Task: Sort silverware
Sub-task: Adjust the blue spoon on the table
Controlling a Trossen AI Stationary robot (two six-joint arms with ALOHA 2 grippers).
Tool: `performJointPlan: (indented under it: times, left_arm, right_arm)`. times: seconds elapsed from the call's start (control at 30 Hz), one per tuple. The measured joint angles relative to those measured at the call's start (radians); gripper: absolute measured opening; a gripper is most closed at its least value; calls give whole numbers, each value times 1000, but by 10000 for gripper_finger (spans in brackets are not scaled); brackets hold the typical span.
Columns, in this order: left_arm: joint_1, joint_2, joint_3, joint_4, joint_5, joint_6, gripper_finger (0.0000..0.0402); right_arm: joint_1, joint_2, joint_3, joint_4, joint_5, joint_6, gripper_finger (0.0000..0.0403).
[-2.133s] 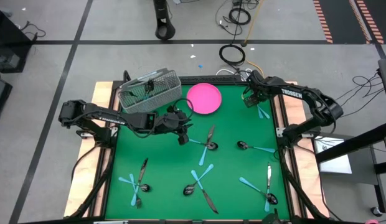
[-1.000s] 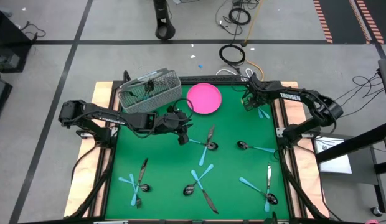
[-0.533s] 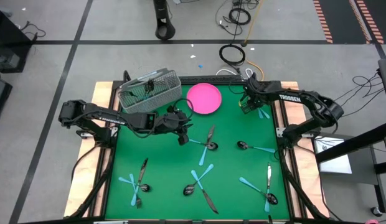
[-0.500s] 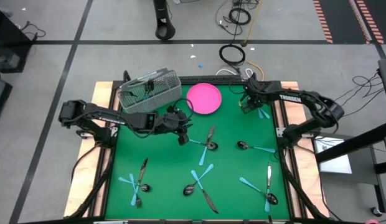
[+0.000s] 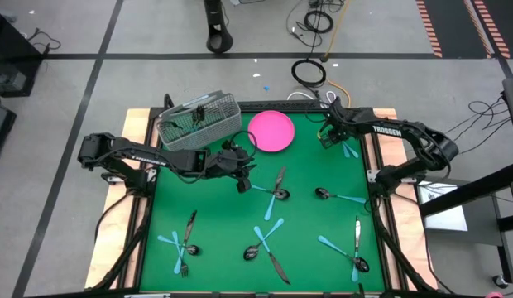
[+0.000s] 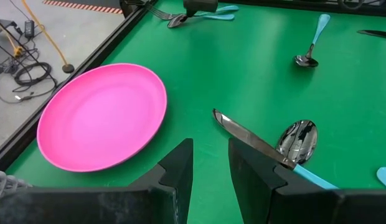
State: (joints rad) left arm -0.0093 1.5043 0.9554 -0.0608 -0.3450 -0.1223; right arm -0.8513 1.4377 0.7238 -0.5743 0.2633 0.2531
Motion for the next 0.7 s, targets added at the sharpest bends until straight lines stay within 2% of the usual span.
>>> performJointPlan:
  times: [0.17, 0.7]
  left_arm:
    - [0, 0, 0, 0, 0, 0, 105]
    - [0, 0, 0, 0, 0, -1, 105]
  right_arm:
    - [-9, 44, 0, 3, 17, -3, 116]
    - [-9, 72, 0, 25, -139, 3, 116]
